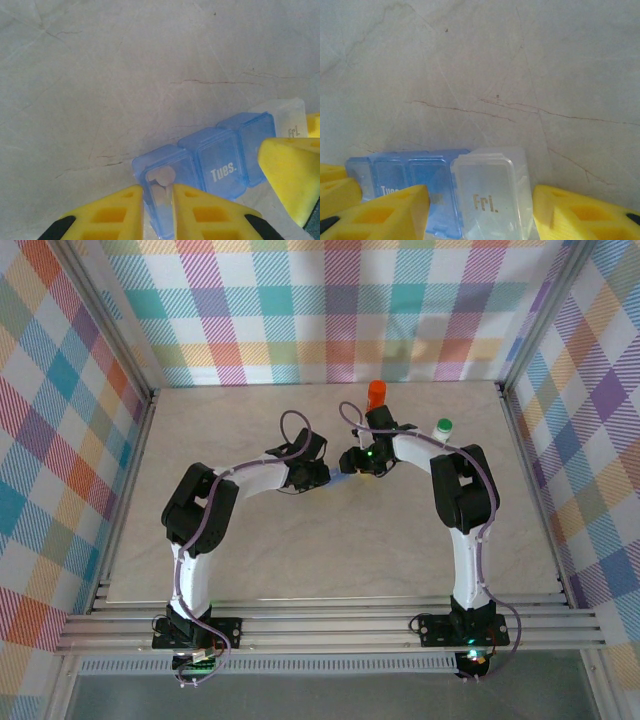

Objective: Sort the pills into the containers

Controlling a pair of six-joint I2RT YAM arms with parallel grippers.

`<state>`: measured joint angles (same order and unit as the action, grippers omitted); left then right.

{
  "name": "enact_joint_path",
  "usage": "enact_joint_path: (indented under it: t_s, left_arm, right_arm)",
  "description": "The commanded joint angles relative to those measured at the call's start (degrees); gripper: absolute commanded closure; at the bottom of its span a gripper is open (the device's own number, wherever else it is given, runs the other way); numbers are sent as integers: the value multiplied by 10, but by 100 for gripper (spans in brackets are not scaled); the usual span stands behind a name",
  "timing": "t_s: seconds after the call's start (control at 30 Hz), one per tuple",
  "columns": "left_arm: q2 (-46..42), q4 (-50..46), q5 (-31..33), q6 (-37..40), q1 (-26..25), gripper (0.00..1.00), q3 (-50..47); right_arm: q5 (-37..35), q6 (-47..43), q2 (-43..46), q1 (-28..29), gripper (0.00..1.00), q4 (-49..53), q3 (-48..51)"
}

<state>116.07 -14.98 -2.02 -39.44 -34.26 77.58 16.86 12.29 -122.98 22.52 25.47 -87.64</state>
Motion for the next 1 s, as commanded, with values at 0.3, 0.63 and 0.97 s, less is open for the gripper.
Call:
enact_joint_path:
  t_s: [0.3,0.63,0.97]
  left_arm:
    - [108,-150,11,68,-21,75,-60]
    - [102,-127,-22,74,-8,74,-77]
    - [14,-156,-32,83,1,72,20]
  right_arm:
    - [-44,8,-59,4,44,25,0]
    - [-36,11,-55,4,44,24,2]
    - [-6,21,-46,4,44,4,-3]
